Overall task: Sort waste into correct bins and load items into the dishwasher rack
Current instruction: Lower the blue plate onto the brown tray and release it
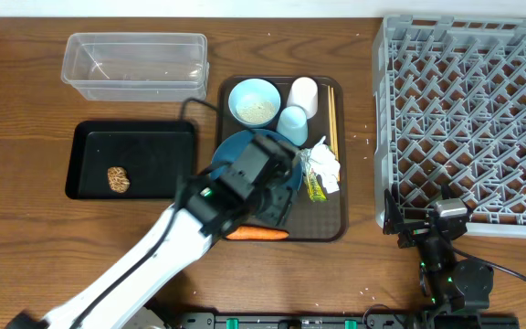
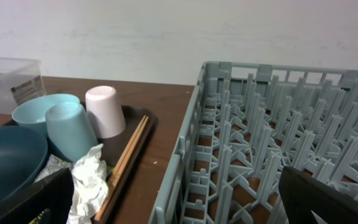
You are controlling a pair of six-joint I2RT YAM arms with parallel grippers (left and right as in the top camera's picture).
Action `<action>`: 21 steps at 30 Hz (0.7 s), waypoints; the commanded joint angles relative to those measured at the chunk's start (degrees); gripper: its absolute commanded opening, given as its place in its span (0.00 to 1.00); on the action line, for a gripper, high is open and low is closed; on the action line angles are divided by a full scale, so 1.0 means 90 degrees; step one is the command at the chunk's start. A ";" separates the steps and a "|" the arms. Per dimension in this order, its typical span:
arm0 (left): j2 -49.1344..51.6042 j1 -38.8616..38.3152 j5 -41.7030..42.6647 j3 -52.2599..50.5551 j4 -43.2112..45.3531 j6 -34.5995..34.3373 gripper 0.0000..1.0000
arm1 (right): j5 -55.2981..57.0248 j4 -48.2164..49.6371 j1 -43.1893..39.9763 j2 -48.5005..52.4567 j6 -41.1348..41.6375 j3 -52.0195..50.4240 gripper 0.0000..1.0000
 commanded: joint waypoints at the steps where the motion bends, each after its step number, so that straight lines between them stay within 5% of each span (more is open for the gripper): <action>1: -0.0508 0.0005 0.0061 0.0000 -0.0418 -0.0039 0.98 | -0.0029 -0.0022 -0.0095 -0.0010 -0.0073 -0.0010 0.99; 8: -0.0867 0.0005 0.0954 -0.0002 -0.1268 -0.0250 0.98 | -0.0032 -0.0022 -0.0095 -0.0010 -0.0073 -0.0010 0.99; 16: -0.0284 0.0005 -0.0274 -0.0017 -0.1707 -0.4065 0.93 | -0.0029 -0.0022 -0.0095 -0.0010 -0.0073 -0.0010 0.99; 21: 0.0255 0.0005 -0.0447 -0.0068 -0.1957 -0.5578 0.93 | -0.0029 -0.0022 -0.0095 -0.0010 -0.0073 -0.0010 0.99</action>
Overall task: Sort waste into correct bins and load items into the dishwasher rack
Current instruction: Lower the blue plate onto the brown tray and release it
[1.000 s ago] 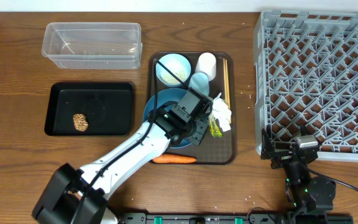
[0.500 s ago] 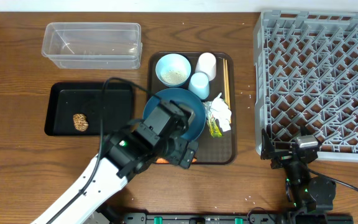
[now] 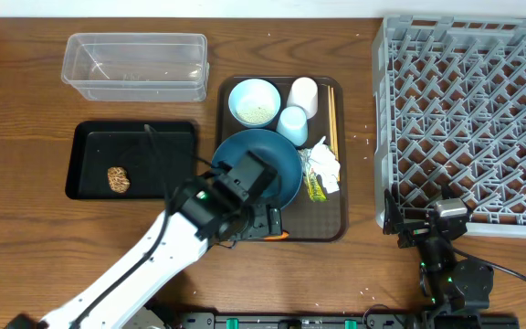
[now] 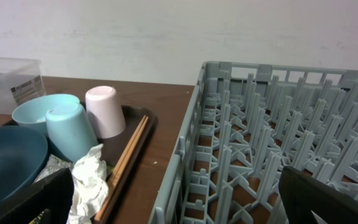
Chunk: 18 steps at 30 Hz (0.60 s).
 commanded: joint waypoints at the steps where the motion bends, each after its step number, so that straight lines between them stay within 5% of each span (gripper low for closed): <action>1: 0.0306 0.0005 -0.0355 -0.0073 -0.0049 -0.1756 0.93 | -0.0032 -0.0019 -0.0095 -0.0010 -0.0073 -0.0010 0.99; 18: 0.0828 0.0005 -0.0328 -0.1081 0.0534 -0.2667 0.93 | -0.0029 -0.0019 -0.0095 -0.0010 -0.0073 -0.0010 0.99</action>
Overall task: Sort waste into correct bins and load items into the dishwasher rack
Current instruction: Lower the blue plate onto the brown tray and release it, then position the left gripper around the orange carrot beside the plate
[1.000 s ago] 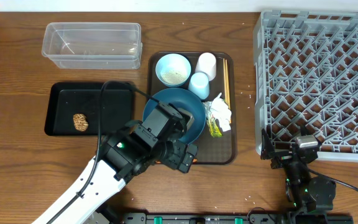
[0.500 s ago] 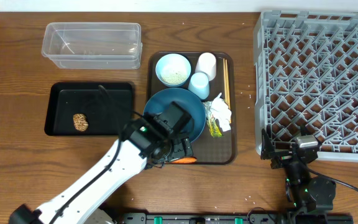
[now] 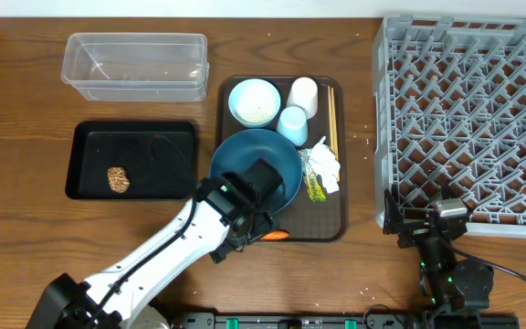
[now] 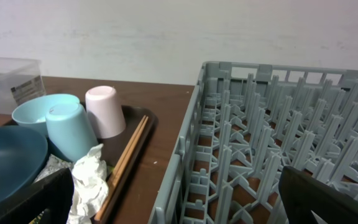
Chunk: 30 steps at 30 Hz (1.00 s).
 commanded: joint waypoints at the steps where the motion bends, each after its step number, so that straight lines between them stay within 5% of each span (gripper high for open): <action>1: 0.0039 0.0005 -0.0102 -0.0425 0.0318 -0.0345 0.93 | -0.0029 -0.0022 -0.0095 -0.0010 -0.0073 -0.0010 0.99; 30: 0.0039 0.0012 -0.0658 -0.1154 0.1450 -0.0918 0.93 | -0.0029 -0.0022 -0.0095 -0.0010 -0.0073 -0.0010 0.99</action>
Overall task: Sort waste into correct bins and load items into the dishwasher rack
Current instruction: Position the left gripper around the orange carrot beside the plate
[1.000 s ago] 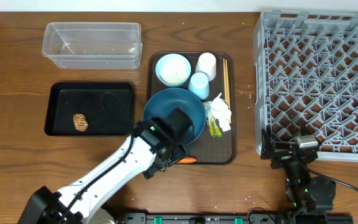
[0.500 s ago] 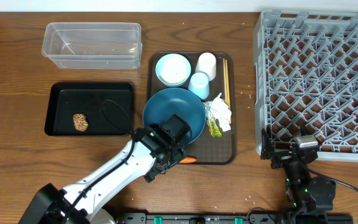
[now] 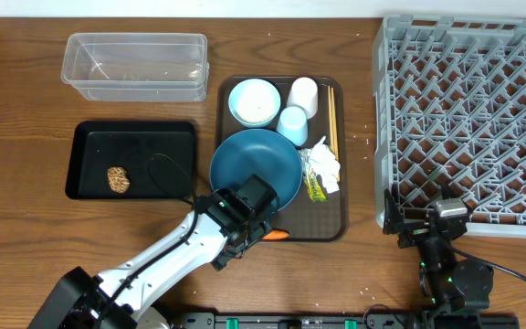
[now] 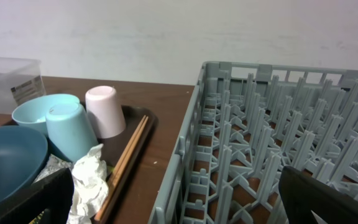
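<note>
An orange carrot [image 3: 278, 235] lies at the front edge of the dark tray [image 3: 337, 227]; only its right tip shows. My left gripper [image 3: 245, 216] sits right over the rest of it, and its jaws are hidden under the wrist. On the tray stand a big dark blue bowl [image 3: 256, 163], a light blue bowl [image 3: 254, 100], a pink cup [image 3: 304, 95], a light blue cup [image 3: 292, 123], chopsticks [image 3: 331, 117], crumpled tissue [image 3: 323, 164] and a yellow-green wrapper [image 3: 315, 188]. My right gripper [image 4: 182, 208] is open and empty, by the grey rack's [image 3: 468, 119] front left corner.
A black bin tray [image 3: 144, 146] at the left holds one brown food scrap [image 3: 118, 179]. Behind it stands a clear plastic tub [image 3: 135, 66]. The rack fills the right side of the table, and its rim [image 4: 185, 143] rises just ahead of the right wrist.
My left gripper has shifted slightly toward the front left, off the big blue bowl's rim, and still covers most of the carrot. The right arm has not moved.
At first my left gripper hung over the front of the big blue bowl, with the whole carrot in sight at the tray's front edge. Afterwards it was over the carrot's left part, hiding most of it. It has stayed there since, with only the orange tip showing.
</note>
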You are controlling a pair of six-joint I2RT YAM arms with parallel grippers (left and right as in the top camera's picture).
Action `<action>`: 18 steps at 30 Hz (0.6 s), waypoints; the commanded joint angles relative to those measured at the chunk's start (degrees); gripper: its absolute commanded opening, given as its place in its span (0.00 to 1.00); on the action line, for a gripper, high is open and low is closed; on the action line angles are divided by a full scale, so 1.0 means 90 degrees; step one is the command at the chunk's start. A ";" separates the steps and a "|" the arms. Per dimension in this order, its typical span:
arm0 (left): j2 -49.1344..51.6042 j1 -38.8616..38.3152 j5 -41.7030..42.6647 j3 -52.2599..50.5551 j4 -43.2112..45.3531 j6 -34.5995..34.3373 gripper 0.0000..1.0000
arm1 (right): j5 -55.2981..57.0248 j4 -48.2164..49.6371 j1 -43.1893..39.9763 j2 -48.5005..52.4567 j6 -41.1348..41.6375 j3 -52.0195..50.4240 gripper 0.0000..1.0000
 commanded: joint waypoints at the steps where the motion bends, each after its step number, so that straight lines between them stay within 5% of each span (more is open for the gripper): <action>1: 0.0036 0.0012 -0.0352 -0.0039 0.0024 -0.0121 0.93 | -0.0029 -0.0022 -0.0095 -0.0010 -0.0070 -0.0010 0.99; 6: 0.0036 0.0017 -0.0359 -0.0039 0.0134 -0.0126 0.91 | -0.0032 -0.0022 -0.0095 -0.0010 -0.0070 -0.0010 0.99; 18: 0.0036 0.0017 -0.0294 -0.0041 0.0308 -0.0673 0.70 | -0.0029 -0.0022 -0.0095 -0.0010 -0.0070 -0.0010 0.99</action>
